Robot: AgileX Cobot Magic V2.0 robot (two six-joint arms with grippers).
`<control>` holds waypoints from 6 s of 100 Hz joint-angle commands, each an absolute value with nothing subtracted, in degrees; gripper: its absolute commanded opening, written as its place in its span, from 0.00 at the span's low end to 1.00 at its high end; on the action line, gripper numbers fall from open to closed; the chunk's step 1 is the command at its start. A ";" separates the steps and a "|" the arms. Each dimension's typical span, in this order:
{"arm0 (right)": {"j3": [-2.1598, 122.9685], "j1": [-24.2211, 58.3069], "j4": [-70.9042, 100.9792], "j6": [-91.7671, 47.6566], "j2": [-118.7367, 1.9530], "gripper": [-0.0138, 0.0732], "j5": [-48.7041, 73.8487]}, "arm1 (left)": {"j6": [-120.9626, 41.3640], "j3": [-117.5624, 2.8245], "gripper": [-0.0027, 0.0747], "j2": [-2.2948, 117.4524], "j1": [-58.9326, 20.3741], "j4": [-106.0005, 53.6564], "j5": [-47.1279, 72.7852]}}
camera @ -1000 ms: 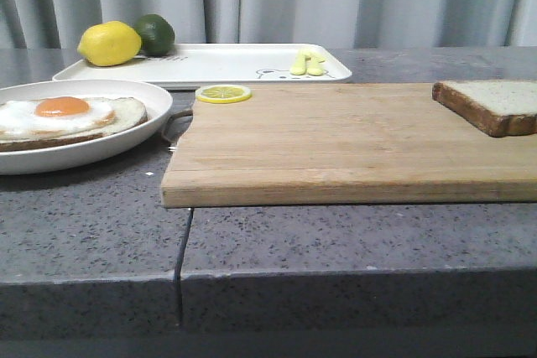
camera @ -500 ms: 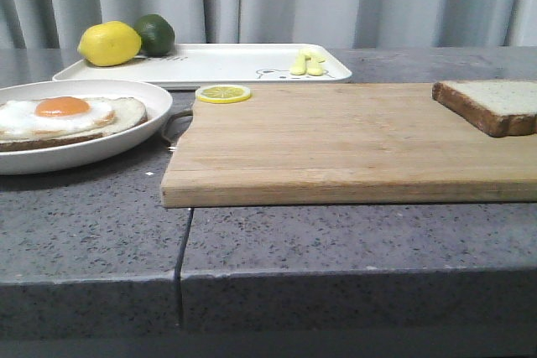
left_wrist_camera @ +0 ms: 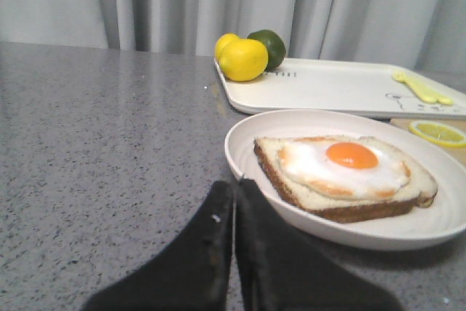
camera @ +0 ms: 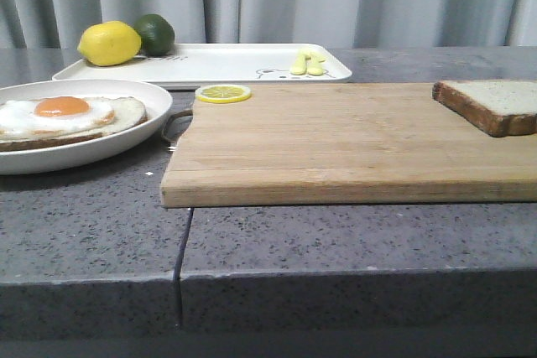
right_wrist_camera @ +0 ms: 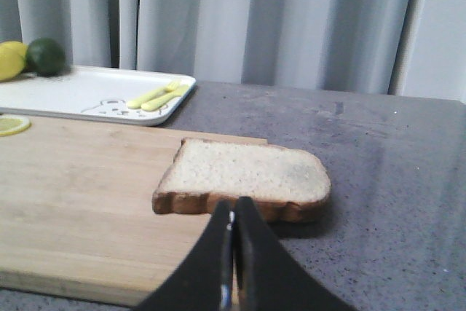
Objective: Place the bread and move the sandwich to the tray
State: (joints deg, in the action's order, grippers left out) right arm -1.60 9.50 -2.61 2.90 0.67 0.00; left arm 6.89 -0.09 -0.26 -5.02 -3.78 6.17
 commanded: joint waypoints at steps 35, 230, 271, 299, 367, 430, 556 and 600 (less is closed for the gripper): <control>21.79 9.25 2.55 3.51 -10.79 0.08 20.66 | 7.47 -22.54 0.01 6.98 -5.59 -6.36 10.96; 50.47 9.25 3.83 3.51 -37.45 0.86 40.72 | 0.00 -48.69 0.75 36.69 -5.59 -6.46 38.53; 50.91 9.05 1.60 2.68 -37.57 0.86 39.86 | 0.00 -48.69 0.75 36.69 -5.59 -6.46 38.53; 52.26 -4.88 11.68 -8.08 -41.38 0.86 38.25 | 0.00 -48.69 0.75 36.69 -5.59 -6.46 38.53; 52.17 -26.75 54.24 -40.19 -68.04 0.86 42.62 | 0.00 -48.69 0.75 36.69 -5.59 -6.46 38.53; 52.10 -29.37 66.31 -48.23 -82.36 0.86 46.72 | 0.00 -48.69 0.75 36.69 -5.59 -6.46 38.53; 52.10 -29.31 69.39 -50.22 -90.42 0.86 56.97 | 0.00 -48.69 0.75 36.69 -5.59 -6.46 38.53; 52.10 -28.65 69.72 -50.22 -93.26 0.84 57.51 | 0.00 -48.69 0.75 36.69 -5.59 -6.46 38.53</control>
